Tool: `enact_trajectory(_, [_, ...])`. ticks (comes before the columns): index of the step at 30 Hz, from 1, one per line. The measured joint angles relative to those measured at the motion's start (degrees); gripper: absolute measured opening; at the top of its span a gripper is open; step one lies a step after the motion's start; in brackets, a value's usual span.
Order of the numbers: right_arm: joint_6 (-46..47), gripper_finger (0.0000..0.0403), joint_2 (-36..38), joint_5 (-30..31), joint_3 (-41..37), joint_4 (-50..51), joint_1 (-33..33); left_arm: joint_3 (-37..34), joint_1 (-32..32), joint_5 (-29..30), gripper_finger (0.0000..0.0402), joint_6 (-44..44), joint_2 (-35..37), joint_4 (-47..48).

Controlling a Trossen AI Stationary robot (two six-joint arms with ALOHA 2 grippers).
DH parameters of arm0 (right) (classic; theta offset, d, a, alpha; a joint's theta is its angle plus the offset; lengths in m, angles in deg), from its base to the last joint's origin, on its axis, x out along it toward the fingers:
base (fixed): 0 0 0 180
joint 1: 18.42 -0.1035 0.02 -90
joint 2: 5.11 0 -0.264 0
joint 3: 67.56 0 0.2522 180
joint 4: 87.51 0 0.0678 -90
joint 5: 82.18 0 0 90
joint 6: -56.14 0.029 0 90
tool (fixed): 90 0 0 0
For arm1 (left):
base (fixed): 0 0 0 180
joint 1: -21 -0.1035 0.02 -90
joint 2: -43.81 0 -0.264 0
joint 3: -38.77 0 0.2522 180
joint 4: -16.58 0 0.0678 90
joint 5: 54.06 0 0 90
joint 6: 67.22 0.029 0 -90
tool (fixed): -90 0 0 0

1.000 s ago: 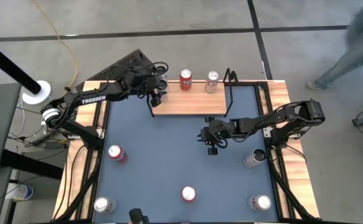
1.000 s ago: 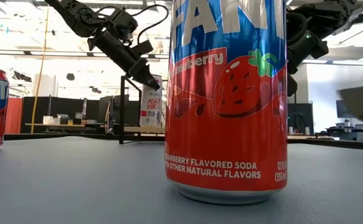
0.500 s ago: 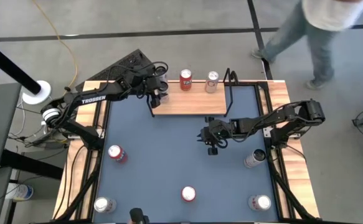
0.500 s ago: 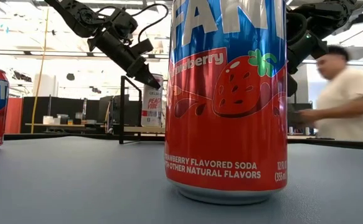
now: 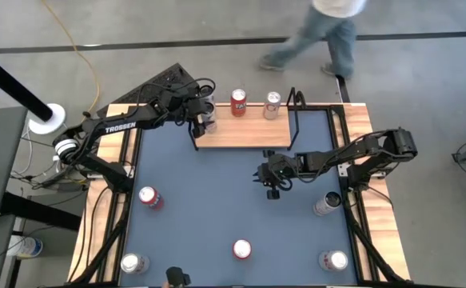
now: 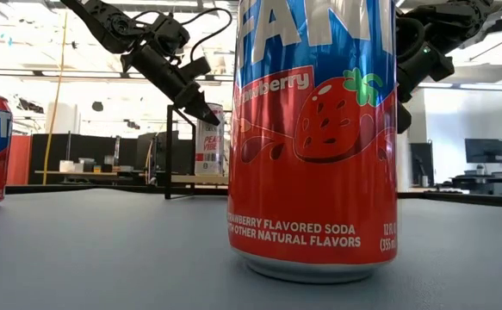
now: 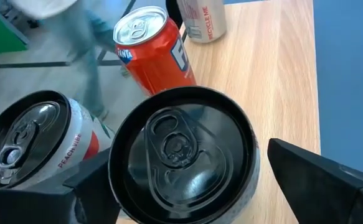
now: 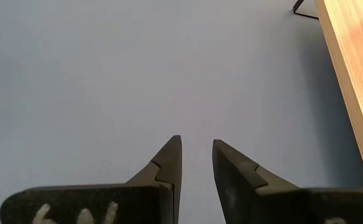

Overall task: Place canned beverage on shelf
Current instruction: Put the left white-pink soda can on the shelf aligned with the other white-pink soda can

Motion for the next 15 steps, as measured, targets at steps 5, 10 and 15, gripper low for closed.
enact_trajectory(5, [0.01,0.0097,0.00,-0.01,0.00,0.00,-0.01,0.00,0.02,0.01,0.0356,0.36,0.04,-0.10])
enact_trajectory(10, [0.02,0.0097,0.00,-0.01,0.00,0.00,-0.01,0.00,0.02,0.07,0.0357,0.52,1.67,-0.93])
enact_trajectory(15, [0.02,0.0097,0.00,-0.01,0.00,0.00,0.00,0.00,0.02,0.29,0.0357,0.53,4.71,-1.35])
